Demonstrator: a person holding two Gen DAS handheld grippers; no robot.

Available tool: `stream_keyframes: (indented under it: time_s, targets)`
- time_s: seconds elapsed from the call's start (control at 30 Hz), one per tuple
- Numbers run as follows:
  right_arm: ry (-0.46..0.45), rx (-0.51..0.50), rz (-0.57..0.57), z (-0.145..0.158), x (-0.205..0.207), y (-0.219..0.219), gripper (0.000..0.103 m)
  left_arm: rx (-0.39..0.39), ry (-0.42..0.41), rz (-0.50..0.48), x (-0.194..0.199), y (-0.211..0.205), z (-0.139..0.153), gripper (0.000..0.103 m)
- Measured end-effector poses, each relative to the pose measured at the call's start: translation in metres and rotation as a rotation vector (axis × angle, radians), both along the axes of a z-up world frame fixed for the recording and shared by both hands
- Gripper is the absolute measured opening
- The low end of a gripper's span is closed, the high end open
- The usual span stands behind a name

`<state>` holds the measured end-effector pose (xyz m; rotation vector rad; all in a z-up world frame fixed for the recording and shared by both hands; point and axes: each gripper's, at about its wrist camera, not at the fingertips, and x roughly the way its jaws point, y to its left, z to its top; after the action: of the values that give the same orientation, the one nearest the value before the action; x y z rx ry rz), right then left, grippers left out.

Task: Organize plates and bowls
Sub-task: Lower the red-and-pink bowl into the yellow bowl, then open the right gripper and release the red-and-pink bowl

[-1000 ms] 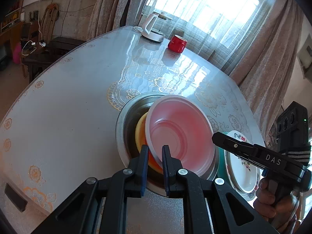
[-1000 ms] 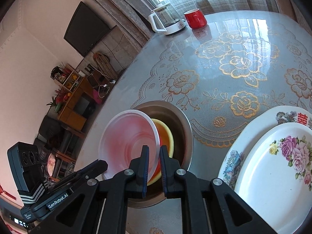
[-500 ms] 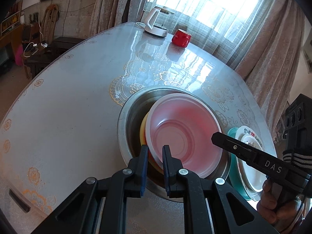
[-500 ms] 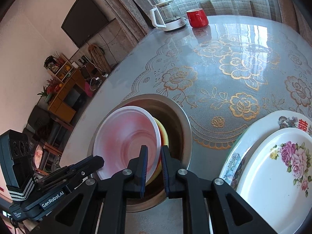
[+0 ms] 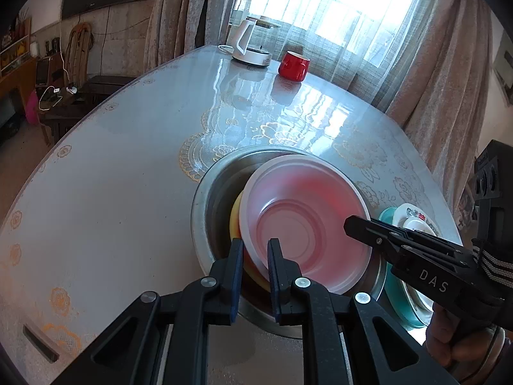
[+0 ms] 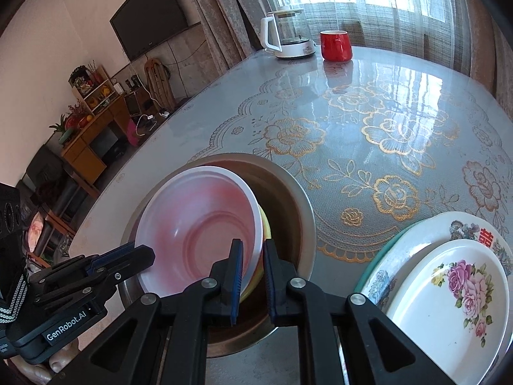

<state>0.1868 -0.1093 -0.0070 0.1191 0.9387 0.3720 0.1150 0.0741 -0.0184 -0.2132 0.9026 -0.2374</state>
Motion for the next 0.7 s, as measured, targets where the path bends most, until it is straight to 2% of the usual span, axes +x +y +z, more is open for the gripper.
stream_keyframes:
  time_s: [0.43, 0.7]
  targets:
    - [-0.011, -0.020, -0.005, 0.001, -0.004, 0.001, 0.015, 0.025, -0.009, 0.014, 0.000, -0.003, 0.000, 0.017]
    - [-0.037, -0.052, 0.002, 0.000, -0.003, 0.005, 0.013, 0.072, -0.027, 0.017, 0.001, -0.011, 0.001, 0.020]
